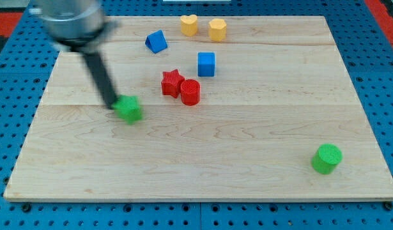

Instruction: Slide green star to the left of green circle

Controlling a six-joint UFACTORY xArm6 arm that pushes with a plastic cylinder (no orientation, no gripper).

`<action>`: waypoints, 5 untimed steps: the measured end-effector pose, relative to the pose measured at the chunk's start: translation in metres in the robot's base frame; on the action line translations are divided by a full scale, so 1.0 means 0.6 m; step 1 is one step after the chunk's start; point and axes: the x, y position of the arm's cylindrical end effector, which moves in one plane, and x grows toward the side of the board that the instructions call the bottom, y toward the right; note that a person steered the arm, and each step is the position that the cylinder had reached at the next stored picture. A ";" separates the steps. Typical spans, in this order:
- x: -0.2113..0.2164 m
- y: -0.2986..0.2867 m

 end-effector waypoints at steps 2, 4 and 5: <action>0.098 0.180; 0.132 0.355; 0.147 0.374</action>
